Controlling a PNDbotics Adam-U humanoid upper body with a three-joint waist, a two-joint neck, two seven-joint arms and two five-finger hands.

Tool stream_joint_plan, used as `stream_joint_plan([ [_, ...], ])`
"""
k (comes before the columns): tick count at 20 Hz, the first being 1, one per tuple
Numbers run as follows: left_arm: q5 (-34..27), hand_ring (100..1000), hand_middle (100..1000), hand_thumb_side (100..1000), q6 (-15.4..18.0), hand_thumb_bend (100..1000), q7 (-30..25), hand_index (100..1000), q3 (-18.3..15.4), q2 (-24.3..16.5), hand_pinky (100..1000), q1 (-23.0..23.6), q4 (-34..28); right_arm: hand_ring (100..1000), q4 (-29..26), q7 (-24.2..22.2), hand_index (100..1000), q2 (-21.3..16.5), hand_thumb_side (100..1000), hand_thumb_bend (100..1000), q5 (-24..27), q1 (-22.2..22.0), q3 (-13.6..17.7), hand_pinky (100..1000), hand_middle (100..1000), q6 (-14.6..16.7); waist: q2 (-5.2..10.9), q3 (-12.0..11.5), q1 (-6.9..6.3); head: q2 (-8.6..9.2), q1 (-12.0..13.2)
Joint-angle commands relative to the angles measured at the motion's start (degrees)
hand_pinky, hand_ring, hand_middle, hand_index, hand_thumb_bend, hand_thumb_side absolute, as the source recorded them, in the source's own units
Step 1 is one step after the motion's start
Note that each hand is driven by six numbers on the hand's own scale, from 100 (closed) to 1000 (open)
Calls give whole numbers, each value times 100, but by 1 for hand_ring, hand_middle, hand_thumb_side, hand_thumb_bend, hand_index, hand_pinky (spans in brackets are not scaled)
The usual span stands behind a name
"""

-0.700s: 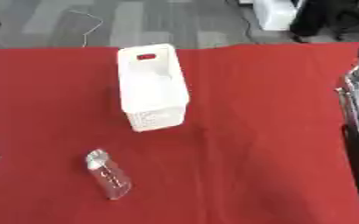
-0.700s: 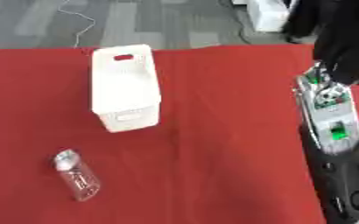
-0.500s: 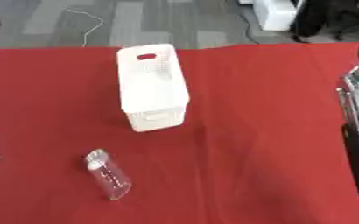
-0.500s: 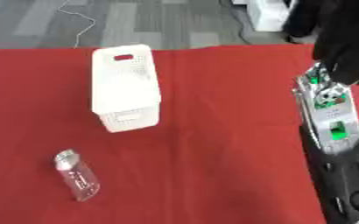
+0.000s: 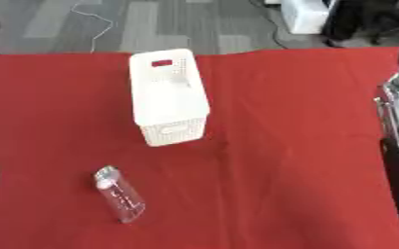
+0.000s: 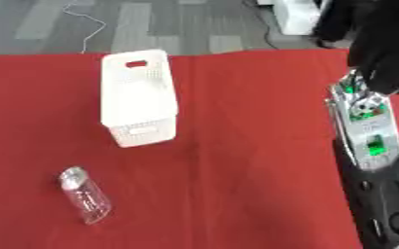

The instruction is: Pick up objects on the table and place them in the box.

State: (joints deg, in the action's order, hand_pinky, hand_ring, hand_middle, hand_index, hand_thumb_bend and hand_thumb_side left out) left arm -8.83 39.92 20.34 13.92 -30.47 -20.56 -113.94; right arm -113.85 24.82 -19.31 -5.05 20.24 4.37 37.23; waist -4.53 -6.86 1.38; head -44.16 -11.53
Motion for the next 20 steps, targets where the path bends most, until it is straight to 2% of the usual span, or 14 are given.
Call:
stream_joint_plan([
  [1, 211, 701, 825, 823, -243, 101, -178, 837, 14, -327, 815, 60, -65, 336, -75, 48, 489, -65, 1000, 100, -31, 121, 63, 347, 334, -12, 62, 25, -32, 4, 12],
  [4, 542, 705, 826, 780, -371, 100, -418, 830, -10, -766, 821, 52, -65, 337, -75, 77, 489, -60, 1000, 100, -43, 133, 72, 348, 335, -18, 68, 60, -69, 4, 36],
  [6, 848, 703, 823, 730, -311, 100, -662, 815, -20, -1163, 801, -25, -65, 337, -75, 86, 489, -71, 1000, 100, -53, 137, 68, 348, 335, -19, 70, 71, -96, 4, 9],
  [8, 1222, 672, 819, 681, -203, 100, -880, 800, -22, -1556, 742, -113, -65, 337, -75, 89, 489, -84, 1000, 100, -63, 134, 62, 348, 335, -22, 76, 76, -126, 4, -11],
  [12, 1927, 684, 816, 621, 4, 100, -1230, 784, 88, -2226, 743, -342, -65, 337, -75, 88, 489, -105, 1000, 100, -63, 132, 47, 348, 335, -32, 84, 92, -176, 4, 0],
  [15, 2326, 693, 811, 618, 89, 100, -1591, 778, 243, -2606, 756, -568, -65, 337, -75, 78, 489, -124, 1000, 100, -60, 129, 34, 348, 334, -34, 87, 102, -204, 4, -19],
  [17, 2555, 636, 744, 597, 218, 100, -1893, 741, 357, -2782, 733, -734, -65, 335, -75, 67, 488, -136, 1000, 100, -58, 119, 28, 346, 333, -43, 88, 108, -220, 4, -42],
  [19, 2784, 633, 735, 639, 332, 100, -2261, 744, 474, -2934, 730, -872, -65, 334, -75, 56, 488, -151, 1000, 100, -64, 106, 26, 344, 332, -71, 86, 111, -234, 4, -85],
  [20, 2893, 632, 724, 585, 324, 100, -2501, 742, 546, -2997, 729, -935, -65, 334, -75, 52, 488, -157, 1000, 100, -64, 104, 22, 344, 332, -83, 85, 115, -240, 4, -98],
])
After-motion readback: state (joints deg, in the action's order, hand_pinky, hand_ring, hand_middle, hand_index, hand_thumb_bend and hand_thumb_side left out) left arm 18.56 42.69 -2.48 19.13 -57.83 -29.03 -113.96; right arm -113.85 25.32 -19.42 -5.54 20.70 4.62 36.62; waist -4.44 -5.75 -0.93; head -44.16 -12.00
